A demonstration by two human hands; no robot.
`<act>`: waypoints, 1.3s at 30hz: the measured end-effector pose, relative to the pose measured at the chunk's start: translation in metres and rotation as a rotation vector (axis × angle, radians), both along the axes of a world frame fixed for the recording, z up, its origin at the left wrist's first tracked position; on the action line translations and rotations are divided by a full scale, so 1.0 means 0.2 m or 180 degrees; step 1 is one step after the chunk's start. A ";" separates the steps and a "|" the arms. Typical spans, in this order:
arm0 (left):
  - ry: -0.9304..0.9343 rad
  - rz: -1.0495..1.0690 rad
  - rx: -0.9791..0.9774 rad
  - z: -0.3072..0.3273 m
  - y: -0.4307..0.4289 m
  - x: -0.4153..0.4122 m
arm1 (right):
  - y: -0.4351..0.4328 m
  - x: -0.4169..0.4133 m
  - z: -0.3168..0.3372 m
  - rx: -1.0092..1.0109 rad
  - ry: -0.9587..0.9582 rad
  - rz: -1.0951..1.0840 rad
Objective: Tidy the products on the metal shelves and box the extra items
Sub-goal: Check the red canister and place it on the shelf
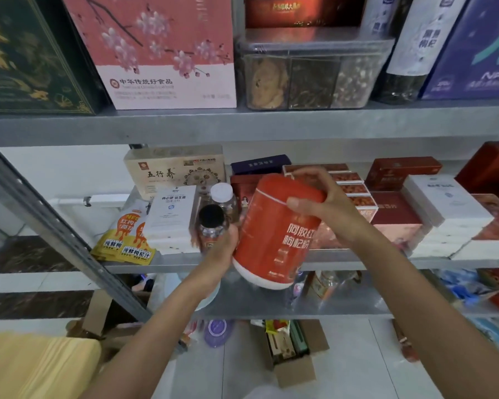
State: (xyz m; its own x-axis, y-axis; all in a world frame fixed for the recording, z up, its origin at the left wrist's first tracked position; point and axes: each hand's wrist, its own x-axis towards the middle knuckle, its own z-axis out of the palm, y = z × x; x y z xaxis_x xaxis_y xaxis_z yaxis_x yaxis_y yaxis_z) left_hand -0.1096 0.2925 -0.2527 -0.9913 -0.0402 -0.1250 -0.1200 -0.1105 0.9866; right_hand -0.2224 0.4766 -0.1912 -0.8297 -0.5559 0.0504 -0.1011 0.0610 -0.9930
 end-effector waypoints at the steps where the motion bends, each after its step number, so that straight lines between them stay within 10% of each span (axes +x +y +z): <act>1: -0.0158 -0.0187 0.0373 -0.01 0.03 0.01 | 0.01 -0.01 0.00 -0.0056 -0.0253 -0.0049; 8: -0.0656 0.0349 0.1798 -0.10 0.30 0.08 | -0.02 0.06 -0.10 -0.0171 -0.1382 -0.0540; 14: -0.0478 0.1141 0.1366 -0.12 0.32 0.12 | -0.03 0.32 -0.25 0.0360 -0.0201 -0.0335; 20: -0.0415 0.1564 0.2070 -0.15 0.19 0.21 | 0.02 0.27 -0.31 -0.0851 -0.2257 0.0219; 25: -0.0931 0.0896 0.3018 -0.13 0.19 0.21 | -0.08 0.31 -0.37 -0.0704 -0.2106 0.0406; 33: -0.0976 0.0999 0.1669 -0.11 0.15 0.16 | -0.07 0.34 -0.43 0.0233 -0.1473 0.0134; 39: -0.0974 0.1132 0.1175 -0.11 0.05 0.17 | -0.04 0.35 -0.45 -0.0727 -0.2372 -0.0224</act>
